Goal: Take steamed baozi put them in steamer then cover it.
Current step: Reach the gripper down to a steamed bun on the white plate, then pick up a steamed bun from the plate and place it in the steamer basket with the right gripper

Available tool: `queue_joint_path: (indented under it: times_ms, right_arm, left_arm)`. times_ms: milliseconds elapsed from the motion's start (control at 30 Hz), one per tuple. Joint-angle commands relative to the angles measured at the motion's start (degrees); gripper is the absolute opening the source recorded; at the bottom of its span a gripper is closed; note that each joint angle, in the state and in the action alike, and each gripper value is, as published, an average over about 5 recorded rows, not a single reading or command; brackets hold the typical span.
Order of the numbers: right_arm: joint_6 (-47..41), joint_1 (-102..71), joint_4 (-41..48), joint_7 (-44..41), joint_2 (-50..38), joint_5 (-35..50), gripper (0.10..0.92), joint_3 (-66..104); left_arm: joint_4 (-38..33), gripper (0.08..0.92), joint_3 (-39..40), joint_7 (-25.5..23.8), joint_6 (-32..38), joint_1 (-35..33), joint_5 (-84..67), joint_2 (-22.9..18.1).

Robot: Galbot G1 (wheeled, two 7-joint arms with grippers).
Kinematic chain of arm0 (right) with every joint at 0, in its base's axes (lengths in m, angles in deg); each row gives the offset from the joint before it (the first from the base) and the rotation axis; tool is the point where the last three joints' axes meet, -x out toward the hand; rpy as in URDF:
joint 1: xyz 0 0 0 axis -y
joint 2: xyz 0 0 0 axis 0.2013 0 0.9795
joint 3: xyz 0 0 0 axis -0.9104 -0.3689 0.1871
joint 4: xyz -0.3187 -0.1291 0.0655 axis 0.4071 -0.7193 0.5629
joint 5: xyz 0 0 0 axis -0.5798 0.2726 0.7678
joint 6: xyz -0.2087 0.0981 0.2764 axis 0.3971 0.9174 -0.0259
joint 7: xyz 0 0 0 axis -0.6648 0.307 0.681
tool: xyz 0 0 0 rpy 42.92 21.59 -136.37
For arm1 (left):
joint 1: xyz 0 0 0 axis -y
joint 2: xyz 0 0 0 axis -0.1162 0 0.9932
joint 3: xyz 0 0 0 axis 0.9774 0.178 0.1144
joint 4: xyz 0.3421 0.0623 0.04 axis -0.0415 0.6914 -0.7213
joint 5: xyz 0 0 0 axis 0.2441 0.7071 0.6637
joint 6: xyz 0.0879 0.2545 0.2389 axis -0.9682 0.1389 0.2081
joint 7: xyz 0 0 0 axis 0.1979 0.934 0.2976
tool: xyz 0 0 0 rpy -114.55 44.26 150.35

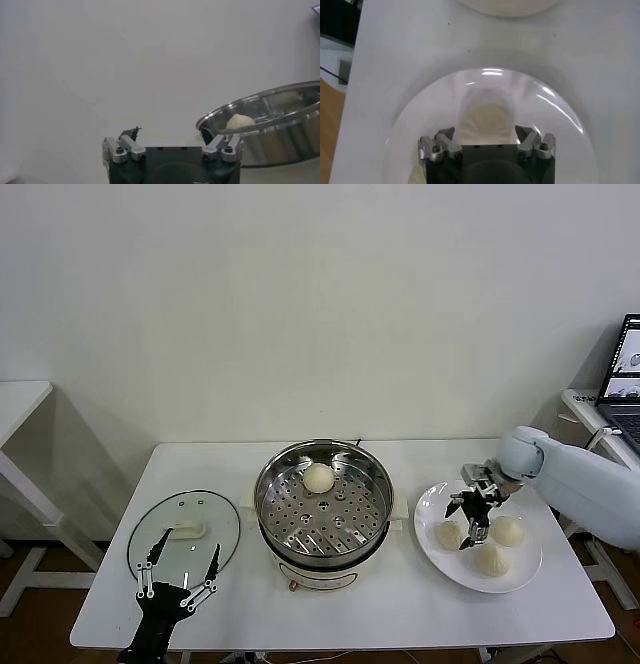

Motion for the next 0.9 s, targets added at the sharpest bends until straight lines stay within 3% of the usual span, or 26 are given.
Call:
queue_joint_path:
  times_ms: [33, 400, 633, 900]
  right_arm:
    - [-0.38, -2.14, 0.29, 1.46, 0.22, -1.18, 0.82, 0.78]
    - [0.05, 1.33, -1.54, 1.17, -0.23, -1.44, 0.693, -0.46]
    - [1.64, 12.18, -3.94, -4.78, -0.11, -1.23, 0.649, -2.25]
    - [1.7, 34.29, -5.73, -13.4, 8.24, 9.33, 0.642, -13.41]
  left_arm:
    - [-0.27, 0.823, -0.06, 0.11, -0.1, -0.03, -0.26, 0.03]
    - [-0.6, 0.823, -0.2, 0.29, -0.1, 0.03, -0.4, -0.01]
    - [-1.0, 0.823, 0.24, 0.3, -0.18, 0.32, -0.5, 0.16]
    - [-1.65, 0.823, 0.71, 0.43, -0.29, 0.79, -0.61, 0.65]
